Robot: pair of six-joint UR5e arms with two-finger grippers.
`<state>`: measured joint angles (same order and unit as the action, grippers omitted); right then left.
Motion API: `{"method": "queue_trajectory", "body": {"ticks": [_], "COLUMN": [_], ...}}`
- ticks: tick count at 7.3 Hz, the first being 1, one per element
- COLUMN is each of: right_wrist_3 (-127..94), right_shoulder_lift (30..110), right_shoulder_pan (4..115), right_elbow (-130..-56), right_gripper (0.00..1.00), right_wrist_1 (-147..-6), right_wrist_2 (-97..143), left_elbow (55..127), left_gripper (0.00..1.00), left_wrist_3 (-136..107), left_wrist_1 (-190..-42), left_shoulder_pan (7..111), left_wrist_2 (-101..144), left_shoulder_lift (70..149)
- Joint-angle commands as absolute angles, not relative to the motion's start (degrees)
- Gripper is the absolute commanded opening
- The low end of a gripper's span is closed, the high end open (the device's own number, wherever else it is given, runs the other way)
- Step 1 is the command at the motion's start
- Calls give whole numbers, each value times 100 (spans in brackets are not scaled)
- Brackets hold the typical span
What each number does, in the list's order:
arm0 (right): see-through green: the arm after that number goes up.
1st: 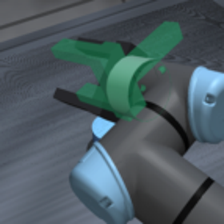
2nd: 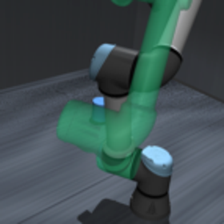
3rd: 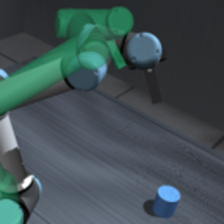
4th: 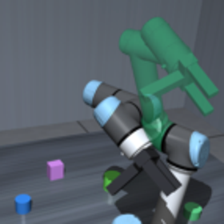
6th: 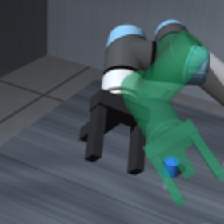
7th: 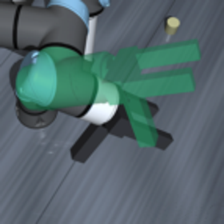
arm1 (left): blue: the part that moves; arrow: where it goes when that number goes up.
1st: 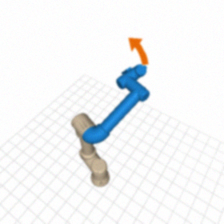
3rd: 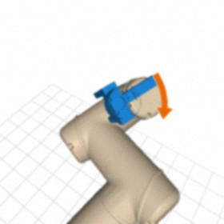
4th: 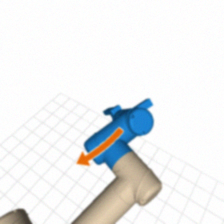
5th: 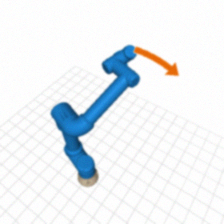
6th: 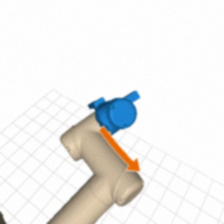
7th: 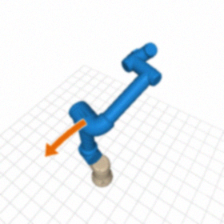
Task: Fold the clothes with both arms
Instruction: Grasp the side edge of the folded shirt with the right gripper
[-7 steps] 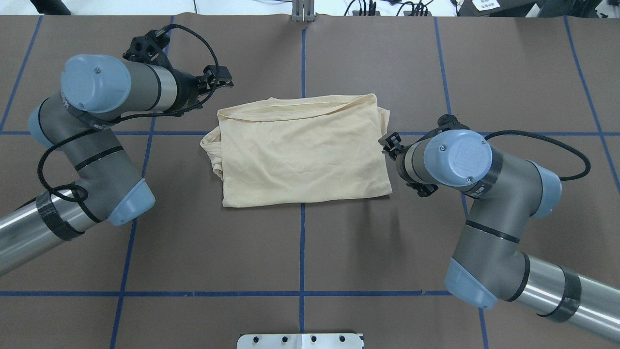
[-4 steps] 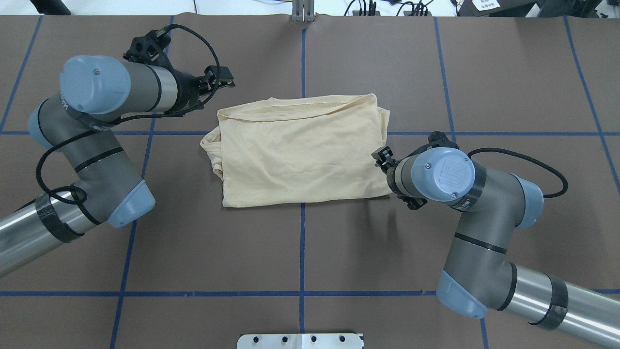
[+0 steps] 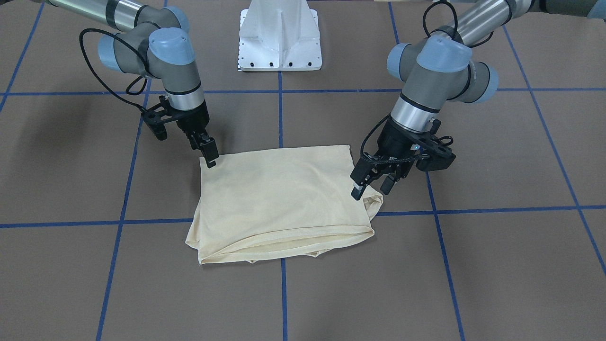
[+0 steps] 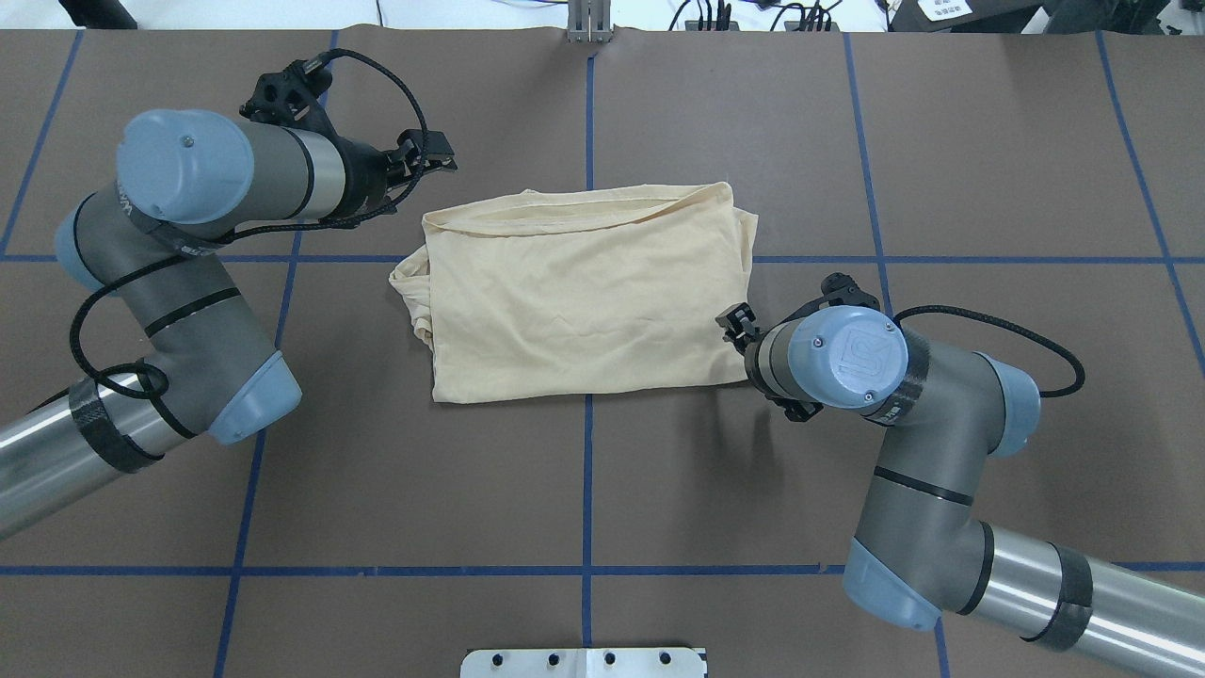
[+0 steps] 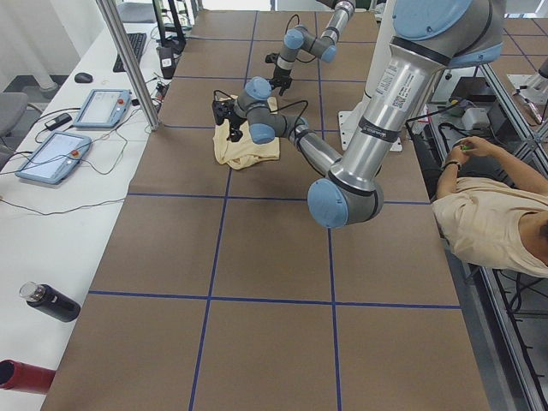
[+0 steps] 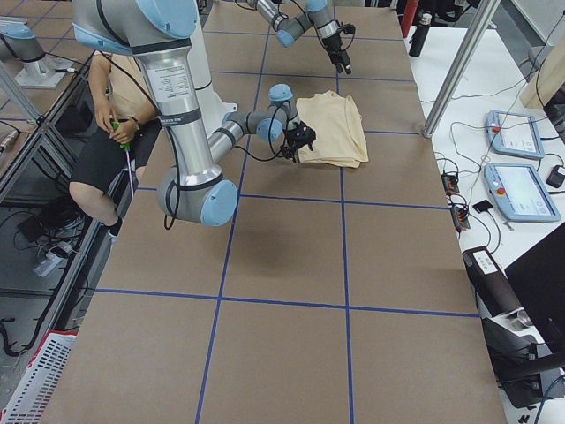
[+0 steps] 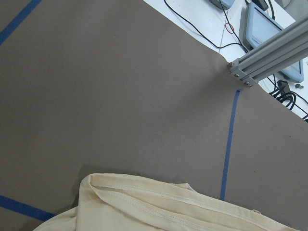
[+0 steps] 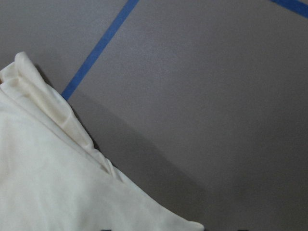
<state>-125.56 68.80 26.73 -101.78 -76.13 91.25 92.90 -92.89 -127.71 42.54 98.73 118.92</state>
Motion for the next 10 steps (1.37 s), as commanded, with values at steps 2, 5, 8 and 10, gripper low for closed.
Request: {"method": "queue_trajectory", "body": {"ticks": [2,5,8,10], "right_wrist_3": [-12542,-12577,-12630,-12630], "right_shoulder_lift": [6838,6829,6768,6741], "right_shoulder_pan": [2681,2681,2681,2689], "right_elbow": [-10046,-10037,-10046,-10116], "right_gripper": [89,76,2,0], "right_wrist_1": [-7611,-7611,-7611,-7611], "right_wrist_2": [9070,9070,9070,9079], "left_elbow": [9290,9290,9325,9325], "left_gripper": [100,100,100,100], "left_wrist_3": [-9290,-9290,-9290,-9290], "left_wrist_1": [-12771,-12771,-12771,-12771], "left_shoulder_pan": [4254,4245,4245,4245], "left_wrist_2": [9713,9703,9703,9712], "left_shoulder_lift": [11909,11918,11918,11936]}}
